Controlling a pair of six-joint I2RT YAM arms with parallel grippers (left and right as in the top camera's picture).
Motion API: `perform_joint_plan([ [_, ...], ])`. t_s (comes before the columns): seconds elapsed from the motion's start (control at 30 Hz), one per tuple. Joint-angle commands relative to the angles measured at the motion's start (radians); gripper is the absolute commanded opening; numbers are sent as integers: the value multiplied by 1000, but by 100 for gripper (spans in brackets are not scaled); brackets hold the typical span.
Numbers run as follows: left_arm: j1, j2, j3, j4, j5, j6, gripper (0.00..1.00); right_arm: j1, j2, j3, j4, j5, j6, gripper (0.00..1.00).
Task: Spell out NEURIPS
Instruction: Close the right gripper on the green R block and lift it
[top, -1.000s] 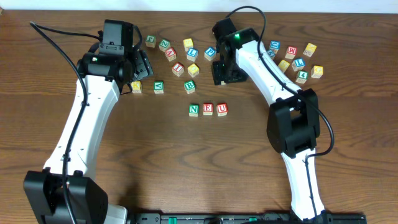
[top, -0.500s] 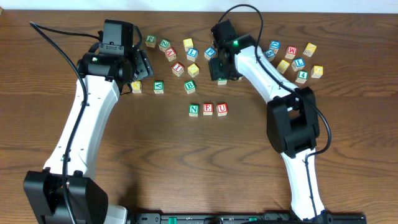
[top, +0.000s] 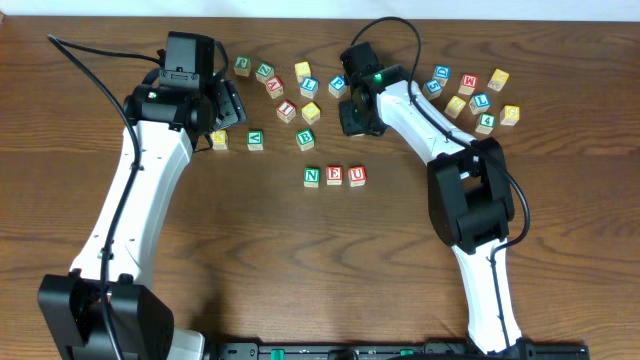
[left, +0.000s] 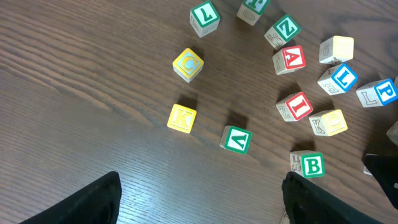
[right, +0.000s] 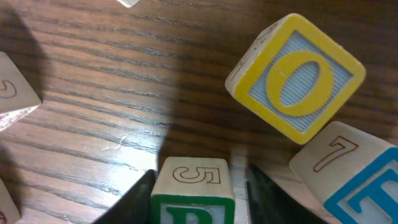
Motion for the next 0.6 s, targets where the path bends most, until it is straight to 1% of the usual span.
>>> perform_joint_plan([
  [0.0, 3, 13, -1, -2, 3, 6, 81, 5, -14, -4, 1, 1, 3, 37],
  [0.1, 3, 13, -1, -2, 3, 6, 81, 5, -14, -4, -9, 2, 9, 34],
  [0.17, 3, 13, -1, -2, 3, 6, 81, 5, -15, -3, -18, 2, 18, 30],
  [0.2, 3, 13, -1, -2, 3, 6, 81, 5, -16, -2, -25, 2, 23, 29],
  [0.37, 3, 13, -1, -2, 3, 6, 81, 4, -21, 20, -57, 1, 29, 31],
  [0.57, 3, 13, -1, -2, 3, 6, 82, 0, -64, 66, -152, 1, 29, 29],
])
